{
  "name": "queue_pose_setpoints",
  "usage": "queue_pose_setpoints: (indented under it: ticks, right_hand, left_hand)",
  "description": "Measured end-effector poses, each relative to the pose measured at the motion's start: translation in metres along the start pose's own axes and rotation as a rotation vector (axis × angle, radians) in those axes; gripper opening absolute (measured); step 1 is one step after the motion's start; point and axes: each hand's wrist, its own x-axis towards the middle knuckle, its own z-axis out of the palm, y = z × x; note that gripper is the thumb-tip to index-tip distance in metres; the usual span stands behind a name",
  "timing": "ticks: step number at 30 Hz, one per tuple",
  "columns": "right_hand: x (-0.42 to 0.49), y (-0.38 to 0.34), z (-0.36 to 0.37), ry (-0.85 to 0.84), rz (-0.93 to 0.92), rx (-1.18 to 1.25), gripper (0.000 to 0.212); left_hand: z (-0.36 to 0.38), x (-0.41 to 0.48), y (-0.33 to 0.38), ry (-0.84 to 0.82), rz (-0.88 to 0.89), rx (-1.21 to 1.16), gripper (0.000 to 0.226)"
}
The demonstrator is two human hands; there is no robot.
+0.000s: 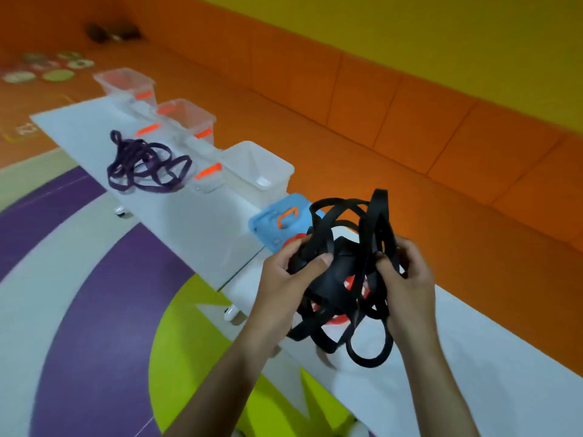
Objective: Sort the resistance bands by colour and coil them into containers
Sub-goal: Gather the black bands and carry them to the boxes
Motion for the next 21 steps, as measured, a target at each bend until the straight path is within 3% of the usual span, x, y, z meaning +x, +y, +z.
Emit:
queue_pose_setpoints:
  ticks: [5, 9, 15, 21]
  right_hand:
    - [-0.01, -0.004, 0.122, -0.155, 0.022, 0.04, 0.024]
    - [-0.013, 0.0, 0.222, -0.283, 0.055, 0.069, 0.021]
    - [-0.006, 0.014, 0.366, -0.462, 0.096, 0.076, 0.02]
    - [0.024, 0.031, 0.507, -0.673, 0.162, 0.118, 0.02]
  left_hand:
    - [-0.111, -0.012, 0.041, 0.193, 0.044, -0.002, 0.022]
    - [-0.198, -0.018, 0.061, 0.383, 0.042, -0.023, 0.025]
    - [-0.315, -0.004, 0.085, 0.666, 0.074, 0.021, 0.05]
    - [-0.426, 0.037, 0.117, 0.803, 0.061, 0.08, 0.036]
